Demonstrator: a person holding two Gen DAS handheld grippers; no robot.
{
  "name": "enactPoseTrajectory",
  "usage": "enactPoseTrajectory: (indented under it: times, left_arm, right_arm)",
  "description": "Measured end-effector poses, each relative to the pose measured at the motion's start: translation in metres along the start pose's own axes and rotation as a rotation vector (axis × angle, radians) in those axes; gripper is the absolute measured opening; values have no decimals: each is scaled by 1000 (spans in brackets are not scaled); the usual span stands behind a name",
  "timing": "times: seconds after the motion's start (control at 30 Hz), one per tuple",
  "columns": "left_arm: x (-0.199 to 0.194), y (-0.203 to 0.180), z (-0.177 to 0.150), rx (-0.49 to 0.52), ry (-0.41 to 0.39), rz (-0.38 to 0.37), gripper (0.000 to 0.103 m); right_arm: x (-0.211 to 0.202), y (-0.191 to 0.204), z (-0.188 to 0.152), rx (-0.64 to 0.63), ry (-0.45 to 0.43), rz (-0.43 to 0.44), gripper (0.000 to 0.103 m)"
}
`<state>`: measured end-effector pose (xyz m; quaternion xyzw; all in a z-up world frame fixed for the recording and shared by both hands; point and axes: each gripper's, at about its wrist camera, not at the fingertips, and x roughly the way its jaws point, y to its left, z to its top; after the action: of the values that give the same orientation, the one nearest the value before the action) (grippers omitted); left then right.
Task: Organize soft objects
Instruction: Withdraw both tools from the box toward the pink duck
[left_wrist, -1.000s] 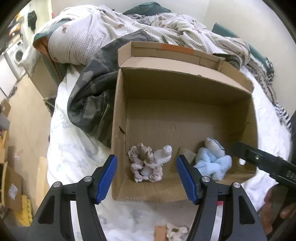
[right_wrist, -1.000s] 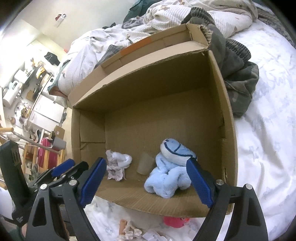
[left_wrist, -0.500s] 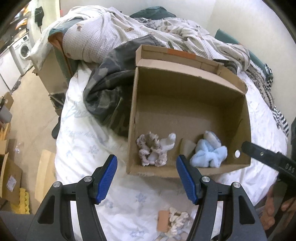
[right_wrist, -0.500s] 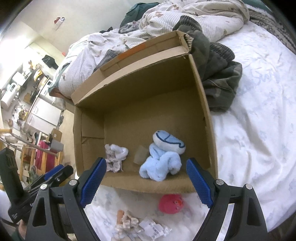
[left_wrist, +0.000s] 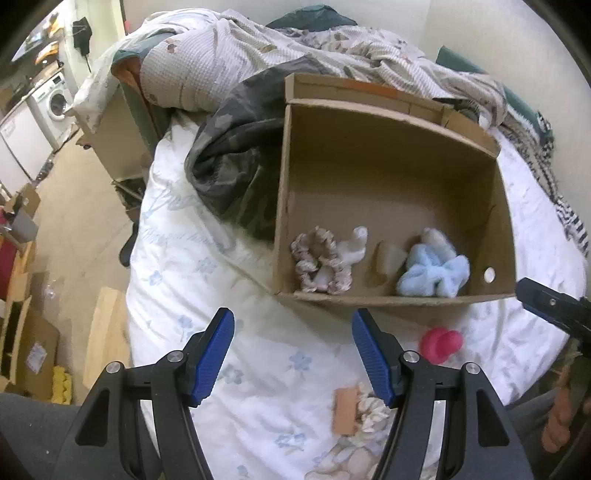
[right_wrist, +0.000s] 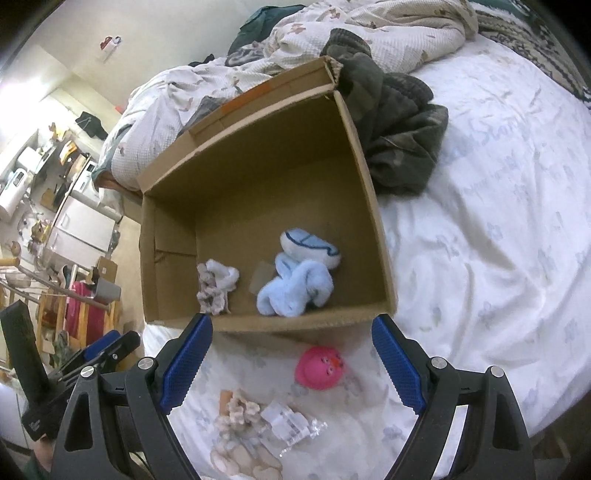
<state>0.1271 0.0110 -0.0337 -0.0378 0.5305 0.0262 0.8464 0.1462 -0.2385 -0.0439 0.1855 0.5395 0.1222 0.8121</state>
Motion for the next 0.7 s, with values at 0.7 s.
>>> enactPoseTrajectory:
  times: [0.7]
  left_arm:
    - [28, 3, -24, -21, 127, -21, 63]
  right_arm:
    - [26, -15, -24, 34, 155, -70, 94]
